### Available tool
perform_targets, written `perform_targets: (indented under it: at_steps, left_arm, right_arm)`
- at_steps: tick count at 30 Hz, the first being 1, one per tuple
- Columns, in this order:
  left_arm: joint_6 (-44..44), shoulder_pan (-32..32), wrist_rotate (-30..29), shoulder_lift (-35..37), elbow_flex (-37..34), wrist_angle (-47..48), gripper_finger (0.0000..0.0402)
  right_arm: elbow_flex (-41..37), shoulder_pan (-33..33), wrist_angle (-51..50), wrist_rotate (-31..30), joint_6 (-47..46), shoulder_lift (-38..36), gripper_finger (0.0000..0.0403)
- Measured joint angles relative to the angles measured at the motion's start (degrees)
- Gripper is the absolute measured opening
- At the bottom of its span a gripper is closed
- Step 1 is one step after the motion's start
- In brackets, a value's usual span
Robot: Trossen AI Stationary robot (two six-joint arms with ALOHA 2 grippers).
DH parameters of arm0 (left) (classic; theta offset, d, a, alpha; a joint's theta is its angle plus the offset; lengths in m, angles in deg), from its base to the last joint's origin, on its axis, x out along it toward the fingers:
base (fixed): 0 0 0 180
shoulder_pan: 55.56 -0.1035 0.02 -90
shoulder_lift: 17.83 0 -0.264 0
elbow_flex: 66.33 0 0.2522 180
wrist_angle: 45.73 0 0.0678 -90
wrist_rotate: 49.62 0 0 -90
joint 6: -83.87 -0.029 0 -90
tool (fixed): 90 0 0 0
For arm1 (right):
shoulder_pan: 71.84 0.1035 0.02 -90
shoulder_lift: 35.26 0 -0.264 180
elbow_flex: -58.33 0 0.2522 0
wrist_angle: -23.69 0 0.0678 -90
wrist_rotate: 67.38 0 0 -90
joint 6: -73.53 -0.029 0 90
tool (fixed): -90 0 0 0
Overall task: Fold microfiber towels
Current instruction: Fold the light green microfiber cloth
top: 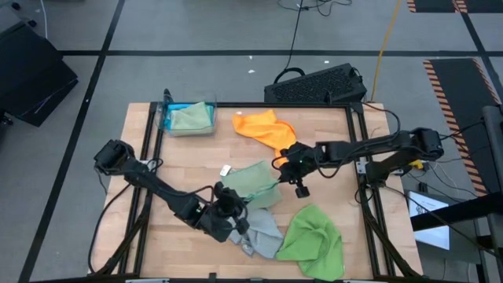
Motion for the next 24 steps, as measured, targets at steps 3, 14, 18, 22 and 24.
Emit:
perform_targets:
  at_steps: [3, 14, 18, 22, 24]
  left_arm:
    - [1.4, 0.1, -1.1, -0.8, -1.2, 0.8, 0.0016]
    - [8.0, -1.3, -7.7, -0.8, -9.5, 0.1, 0.0016]
    - [11.8, -2.6, -7.7, -0.8, -14.0, -3.5, 0.0014]
    - [12.1, -3.2, -7.7, -0.8, -17.0, -7.8, 0.0006]
    - [12.1, -3.7, -7.7, -0.8, -18.0, -8.6, 0.0012]
  right_arm:
    - [0.0, 0.0, 4.7, -0.1, -0.6, 1.7, 0.0002]
    - [0.0, -1.4, 8.5, -9.2, 1.5, 3.9, 0.0003]
    - [0.0, -2.7, 8.7, -9.1, 2.7, 3.9, 0.0003]
    - [0.0, -3.4, 9.8, -9.0, 5.2, 3.9, 0.0003]
    - [0.0, -3.6, 11.6, -9.1, 6.1, 4.4, 0.0008]
